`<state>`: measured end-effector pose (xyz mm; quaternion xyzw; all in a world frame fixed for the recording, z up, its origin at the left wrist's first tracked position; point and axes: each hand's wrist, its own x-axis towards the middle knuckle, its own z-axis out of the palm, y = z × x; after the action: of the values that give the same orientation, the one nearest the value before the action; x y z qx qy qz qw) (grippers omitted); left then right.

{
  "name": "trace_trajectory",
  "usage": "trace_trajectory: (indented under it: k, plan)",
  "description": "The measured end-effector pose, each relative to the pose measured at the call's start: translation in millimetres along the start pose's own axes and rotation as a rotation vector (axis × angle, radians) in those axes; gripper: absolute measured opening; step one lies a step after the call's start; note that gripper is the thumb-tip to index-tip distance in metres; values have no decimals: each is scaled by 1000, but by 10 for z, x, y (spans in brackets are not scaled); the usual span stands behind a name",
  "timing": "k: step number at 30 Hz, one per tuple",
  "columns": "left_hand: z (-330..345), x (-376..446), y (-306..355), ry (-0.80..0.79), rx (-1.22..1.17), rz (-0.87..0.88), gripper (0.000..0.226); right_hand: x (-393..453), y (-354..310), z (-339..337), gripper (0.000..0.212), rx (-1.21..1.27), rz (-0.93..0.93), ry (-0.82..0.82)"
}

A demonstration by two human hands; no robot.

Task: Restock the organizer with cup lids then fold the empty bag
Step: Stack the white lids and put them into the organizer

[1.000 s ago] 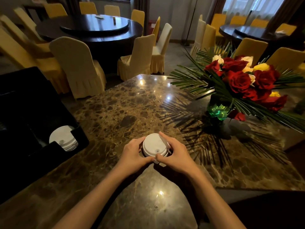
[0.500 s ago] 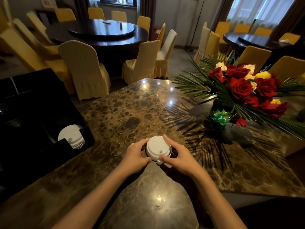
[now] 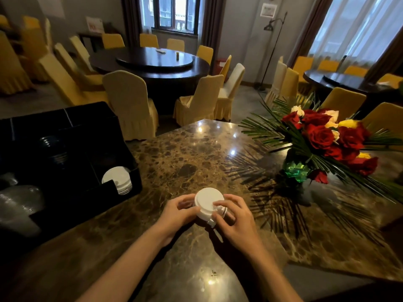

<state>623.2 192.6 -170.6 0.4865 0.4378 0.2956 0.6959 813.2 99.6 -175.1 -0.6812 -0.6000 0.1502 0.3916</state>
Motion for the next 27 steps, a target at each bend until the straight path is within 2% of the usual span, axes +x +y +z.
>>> trace_trajectory:
  k: [5,9,11,13,15,23,27]
  plan:
    - [-110,-179,-89,111,-376,-110,47,-28,-262,137,30,45,-87,67]
    - [-120,-394,-143,216,-550,-21,56,46,-455,241,26,112,-139,35]
    - [-124,-483,-129,256,-570,43,49,94,-574,308,24,133,-171,21]
    - [-145,-557,-58,272,-584,87,35,165,-708,383,23,112,-216,37]
    - [-189,-618,58,272,-636,122,30,266,-863,446,23,107,-257,43]
    - [-589,-708,495,328,-1065,192,50,861,-1609,629,25,94,-515,-44]
    - [-671,-690,583,240,-1306,185,54,1143,-1859,754,25,35,-623,-106]
